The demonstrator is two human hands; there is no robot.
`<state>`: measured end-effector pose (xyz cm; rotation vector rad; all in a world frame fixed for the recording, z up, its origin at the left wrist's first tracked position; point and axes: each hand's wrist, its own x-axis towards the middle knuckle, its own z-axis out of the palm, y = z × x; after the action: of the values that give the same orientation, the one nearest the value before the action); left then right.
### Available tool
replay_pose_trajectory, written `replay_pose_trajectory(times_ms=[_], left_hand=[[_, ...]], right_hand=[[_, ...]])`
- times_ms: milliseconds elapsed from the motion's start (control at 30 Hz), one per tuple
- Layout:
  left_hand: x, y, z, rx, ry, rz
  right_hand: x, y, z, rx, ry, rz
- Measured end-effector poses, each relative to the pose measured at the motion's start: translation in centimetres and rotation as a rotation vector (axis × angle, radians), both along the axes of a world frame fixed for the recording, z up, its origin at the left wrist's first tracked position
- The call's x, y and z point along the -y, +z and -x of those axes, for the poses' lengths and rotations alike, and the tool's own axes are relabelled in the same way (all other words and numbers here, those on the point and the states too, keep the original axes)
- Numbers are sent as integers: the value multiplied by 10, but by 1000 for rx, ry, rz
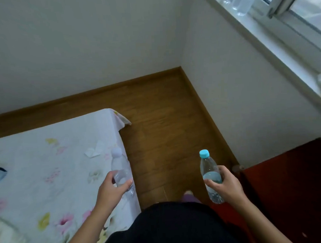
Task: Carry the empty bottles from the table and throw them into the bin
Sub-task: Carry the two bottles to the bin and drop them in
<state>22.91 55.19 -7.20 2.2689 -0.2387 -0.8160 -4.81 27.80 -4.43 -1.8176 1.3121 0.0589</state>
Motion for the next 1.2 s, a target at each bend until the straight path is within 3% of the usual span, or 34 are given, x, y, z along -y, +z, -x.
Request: replay_pose_trajectory(times_ms=[300, 633, 900, 1200], left_hand=[[92, -1, -109, 23, 47, -30], [132, 0, -181, -19, 442, -114], [140, -9, -241, -2, 762, -124], [238, -12, -407, -42, 768, -38]], right_hand=[[108, -30, -86, -78, 55, -74], [249, -13, -322, 30, 377, -133], [299, -3, -494, 123, 568, -63], [388, -24, -598, 8, 526, 2]])
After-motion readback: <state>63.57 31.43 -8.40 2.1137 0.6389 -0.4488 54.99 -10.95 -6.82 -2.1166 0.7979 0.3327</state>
